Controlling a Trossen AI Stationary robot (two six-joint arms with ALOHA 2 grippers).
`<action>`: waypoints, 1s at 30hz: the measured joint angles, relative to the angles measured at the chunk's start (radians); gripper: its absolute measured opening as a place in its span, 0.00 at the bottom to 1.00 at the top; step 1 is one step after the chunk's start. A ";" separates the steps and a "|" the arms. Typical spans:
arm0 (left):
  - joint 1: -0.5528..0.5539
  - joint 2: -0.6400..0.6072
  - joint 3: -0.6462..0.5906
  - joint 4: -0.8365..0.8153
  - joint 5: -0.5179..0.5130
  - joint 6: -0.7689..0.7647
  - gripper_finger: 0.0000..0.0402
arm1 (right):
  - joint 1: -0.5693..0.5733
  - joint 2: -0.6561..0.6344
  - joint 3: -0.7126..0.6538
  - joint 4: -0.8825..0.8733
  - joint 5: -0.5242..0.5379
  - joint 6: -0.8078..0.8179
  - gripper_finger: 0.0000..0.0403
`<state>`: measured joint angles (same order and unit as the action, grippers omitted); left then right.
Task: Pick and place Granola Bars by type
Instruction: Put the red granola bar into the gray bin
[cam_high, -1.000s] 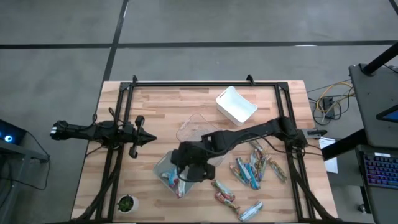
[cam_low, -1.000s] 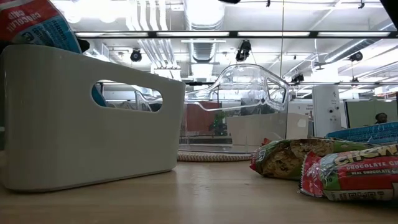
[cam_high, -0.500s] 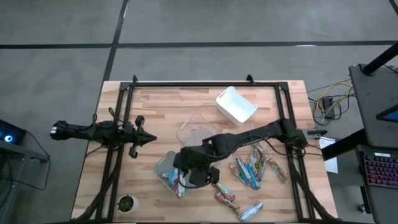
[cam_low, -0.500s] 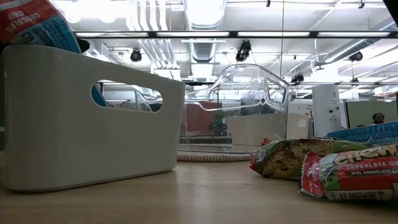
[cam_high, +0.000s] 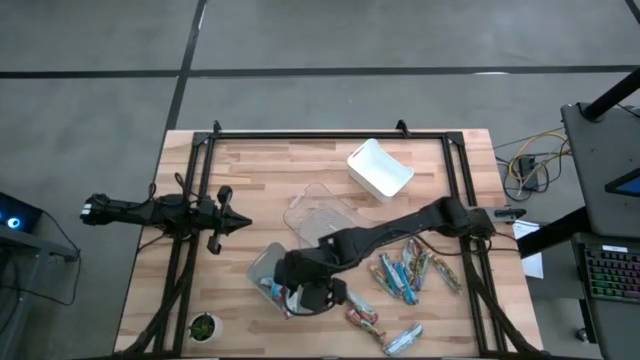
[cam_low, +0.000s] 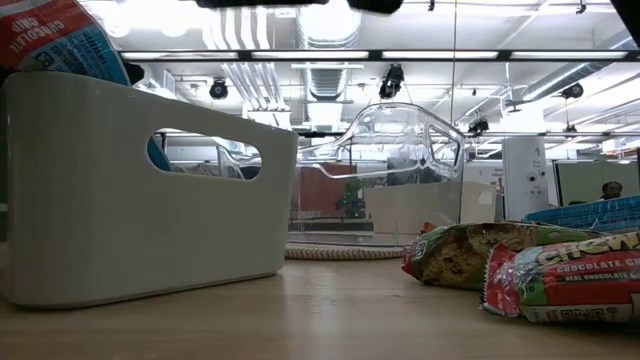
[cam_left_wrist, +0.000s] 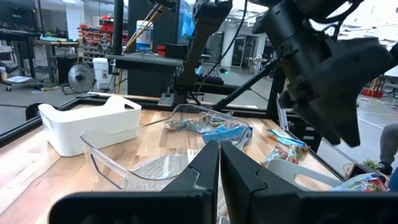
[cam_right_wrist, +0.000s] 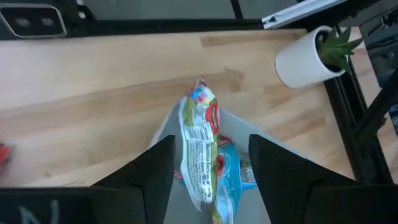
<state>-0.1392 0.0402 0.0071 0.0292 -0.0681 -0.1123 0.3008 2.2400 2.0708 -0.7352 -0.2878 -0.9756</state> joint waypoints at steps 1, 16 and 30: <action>0.000 0.000 0.000 0.000 0.000 0.000 0.00 | 0.000 0.006 0.000 0.006 0.002 0.000 0.48; 0.000 0.002 0.000 0.000 0.000 0.000 0.00 | 0.022 0.079 0.049 0.040 -0.001 0.004 0.48; 0.000 0.002 0.000 0.000 0.000 0.000 0.00 | 0.048 0.082 0.048 0.045 -0.001 0.000 0.48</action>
<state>-0.1393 0.0422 0.0071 0.0292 -0.0677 -0.1123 0.3492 2.3219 2.1185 -0.6900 -0.2886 -0.9751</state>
